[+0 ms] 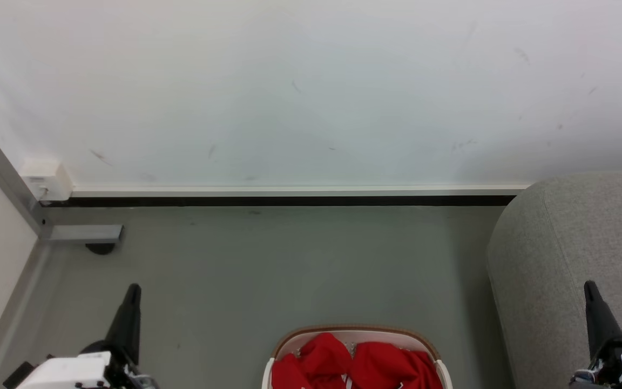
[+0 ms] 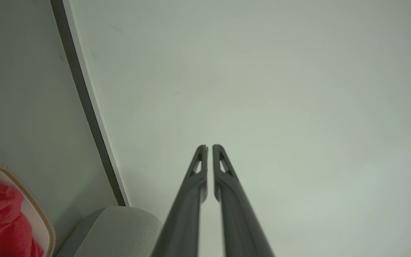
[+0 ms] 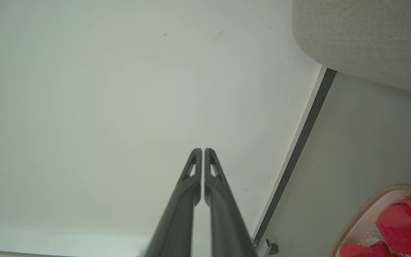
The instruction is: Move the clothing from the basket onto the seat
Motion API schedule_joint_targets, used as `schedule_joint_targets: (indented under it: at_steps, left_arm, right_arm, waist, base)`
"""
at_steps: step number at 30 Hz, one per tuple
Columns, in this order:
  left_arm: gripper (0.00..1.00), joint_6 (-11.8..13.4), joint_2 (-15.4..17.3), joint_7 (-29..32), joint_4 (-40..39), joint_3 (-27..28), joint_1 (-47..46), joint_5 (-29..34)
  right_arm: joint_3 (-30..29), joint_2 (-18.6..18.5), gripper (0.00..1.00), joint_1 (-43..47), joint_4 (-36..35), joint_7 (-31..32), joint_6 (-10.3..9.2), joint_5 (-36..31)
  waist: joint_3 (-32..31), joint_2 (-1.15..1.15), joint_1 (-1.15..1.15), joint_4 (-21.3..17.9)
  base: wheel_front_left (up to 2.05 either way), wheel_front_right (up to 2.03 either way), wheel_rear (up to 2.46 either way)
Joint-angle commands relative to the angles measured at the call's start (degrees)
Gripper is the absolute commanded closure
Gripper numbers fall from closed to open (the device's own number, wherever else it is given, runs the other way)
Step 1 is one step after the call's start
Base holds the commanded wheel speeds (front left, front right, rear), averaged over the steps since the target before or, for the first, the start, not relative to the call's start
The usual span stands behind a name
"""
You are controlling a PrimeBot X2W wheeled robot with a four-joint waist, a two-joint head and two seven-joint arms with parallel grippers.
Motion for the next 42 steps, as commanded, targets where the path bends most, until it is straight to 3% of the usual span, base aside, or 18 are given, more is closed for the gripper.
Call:
schedule_joint_targets:
  at_steps: [1,17,27,42]
  left_arm:
    - [0.0,0.01,-0.03,-0.03,0.15,-0.04,0.05,0.01]
    - [0.0,-0.6,0.07,-3.27,-1.36,-1.46,0.86,4.09]
    - [0.0,-1.07,-0.06,-5.68,-3.94,-1.68,1.25,16.3]
    - [0.0,-1.63,-0.45,-8.54,-5.2,-1.25,2.62,37.14]
  right_arm:
    - [0.03,0.09,0.0,0.06,0.14,0.02,0.0,-0.02]
    - [0.01,3.27,0.0,0.83,-1.66,-0.85,-0.01,-6.28]
    - [-2.09,5.1,0.0,0.83,-2.97,-1.52,-0.02,-19.15]
    - [-2.88,7.29,0.0,1.15,0.54,-2.39,-0.04,-44.19]
  waist:
    - [0.0,0.0,0.0,0.0]
    - [0.14,0.0,0.0,-0.18]
    - [-0.01,0.0,0.0,-0.59]
    - [-0.57,0.0,0.0,-1.09]
  base:
    - [0.0,0.0,0.0]
    - [0.0,0.0,0.0]
    - [0.0,0.0,0.0]
    - [0.0,0.0,0.0]
